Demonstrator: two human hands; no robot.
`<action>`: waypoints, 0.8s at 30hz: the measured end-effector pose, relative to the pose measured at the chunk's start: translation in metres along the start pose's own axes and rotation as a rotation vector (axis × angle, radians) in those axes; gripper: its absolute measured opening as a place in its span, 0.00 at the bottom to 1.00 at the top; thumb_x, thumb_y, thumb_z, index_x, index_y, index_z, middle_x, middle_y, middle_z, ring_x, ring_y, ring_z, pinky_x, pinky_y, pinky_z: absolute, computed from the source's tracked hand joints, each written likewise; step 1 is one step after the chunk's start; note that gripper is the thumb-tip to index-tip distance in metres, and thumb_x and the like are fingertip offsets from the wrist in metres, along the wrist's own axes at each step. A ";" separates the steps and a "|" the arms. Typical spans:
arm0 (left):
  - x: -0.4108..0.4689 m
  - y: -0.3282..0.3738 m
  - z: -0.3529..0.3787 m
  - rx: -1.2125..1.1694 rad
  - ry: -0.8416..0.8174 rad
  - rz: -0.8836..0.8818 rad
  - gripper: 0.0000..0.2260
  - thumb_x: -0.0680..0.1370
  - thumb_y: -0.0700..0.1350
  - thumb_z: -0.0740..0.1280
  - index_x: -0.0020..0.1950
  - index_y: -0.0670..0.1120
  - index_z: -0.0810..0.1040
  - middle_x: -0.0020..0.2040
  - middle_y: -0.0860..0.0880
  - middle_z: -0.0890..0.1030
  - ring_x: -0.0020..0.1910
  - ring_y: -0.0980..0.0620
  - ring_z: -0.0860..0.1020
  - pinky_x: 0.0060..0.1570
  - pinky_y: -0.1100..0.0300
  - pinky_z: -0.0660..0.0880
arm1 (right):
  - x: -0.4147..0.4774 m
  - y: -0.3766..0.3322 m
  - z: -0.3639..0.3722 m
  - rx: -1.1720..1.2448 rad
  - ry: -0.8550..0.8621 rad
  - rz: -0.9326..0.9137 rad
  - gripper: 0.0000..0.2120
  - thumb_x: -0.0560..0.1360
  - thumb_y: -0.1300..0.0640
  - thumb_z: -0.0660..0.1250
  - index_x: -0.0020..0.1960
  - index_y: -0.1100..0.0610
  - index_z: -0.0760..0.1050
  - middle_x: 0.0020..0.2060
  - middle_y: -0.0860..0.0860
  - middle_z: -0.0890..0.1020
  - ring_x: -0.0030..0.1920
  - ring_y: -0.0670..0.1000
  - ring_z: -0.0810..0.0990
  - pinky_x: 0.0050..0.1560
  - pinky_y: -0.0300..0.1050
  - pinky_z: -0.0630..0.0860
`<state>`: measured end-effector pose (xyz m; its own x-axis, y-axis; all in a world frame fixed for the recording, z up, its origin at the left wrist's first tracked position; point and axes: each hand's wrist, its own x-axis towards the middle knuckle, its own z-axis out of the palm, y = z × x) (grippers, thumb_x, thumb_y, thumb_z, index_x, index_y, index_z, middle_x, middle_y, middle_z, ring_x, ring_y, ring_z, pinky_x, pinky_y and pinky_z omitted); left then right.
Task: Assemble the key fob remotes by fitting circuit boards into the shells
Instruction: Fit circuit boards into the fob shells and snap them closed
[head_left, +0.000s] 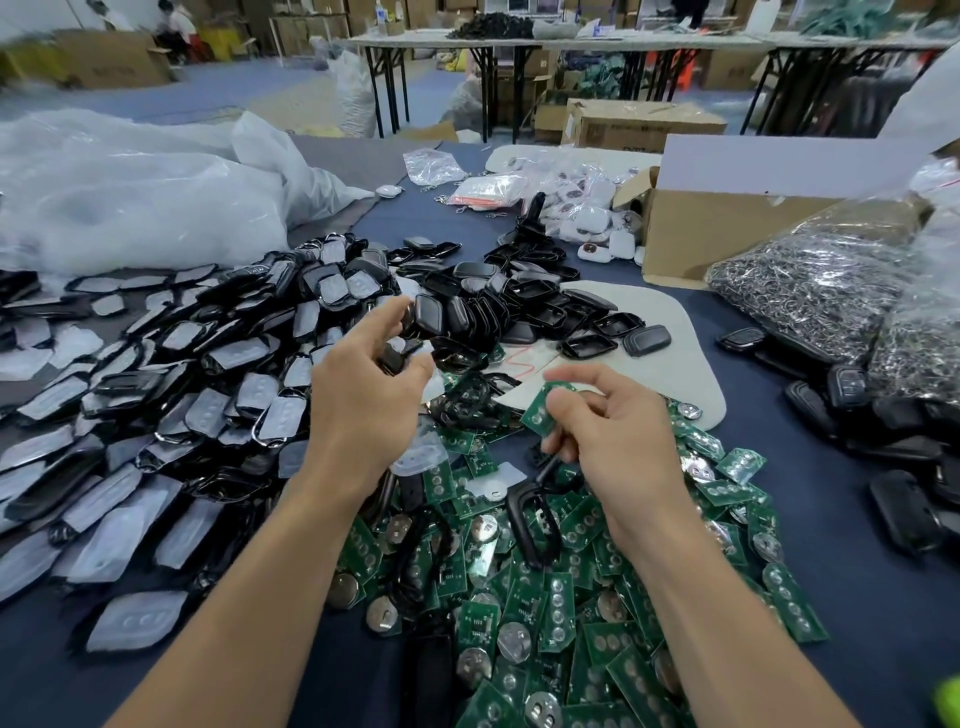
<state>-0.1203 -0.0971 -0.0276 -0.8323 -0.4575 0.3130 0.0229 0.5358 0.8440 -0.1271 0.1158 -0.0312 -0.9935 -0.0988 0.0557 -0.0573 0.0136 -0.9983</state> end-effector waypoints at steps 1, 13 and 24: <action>0.002 0.001 0.000 0.013 0.018 0.007 0.27 0.80 0.44 0.75 0.77 0.56 0.73 0.64 0.64 0.78 0.53 0.76 0.77 0.54 0.81 0.67 | 0.000 0.000 0.000 -0.014 -0.001 0.005 0.09 0.79 0.60 0.69 0.49 0.46 0.82 0.29 0.51 0.83 0.29 0.48 0.79 0.35 0.48 0.74; 0.096 0.025 0.035 0.880 -0.436 0.248 0.32 0.76 0.32 0.64 0.75 0.58 0.75 0.70 0.50 0.79 0.70 0.44 0.75 0.63 0.50 0.74 | -0.001 0.003 -0.001 -0.052 -0.020 0.019 0.08 0.79 0.58 0.68 0.45 0.46 0.79 0.30 0.54 0.84 0.29 0.53 0.72 0.34 0.52 0.72; 0.068 0.044 0.001 0.044 0.007 0.081 0.22 0.78 0.35 0.74 0.70 0.50 0.79 0.47 0.53 0.88 0.41 0.54 0.87 0.41 0.62 0.82 | 0.002 -0.002 -0.003 0.026 0.021 0.059 0.07 0.80 0.60 0.68 0.46 0.49 0.79 0.31 0.54 0.84 0.27 0.48 0.74 0.24 0.36 0.67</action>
<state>-0.1758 -0.1039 0.0305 -0.8250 -0.4161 0.3825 0.0653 0.6020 0.7958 -0.1295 0.1184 -0.0289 -0.9970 -0.0773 -0.0032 0.0037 -0.0067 -1.0000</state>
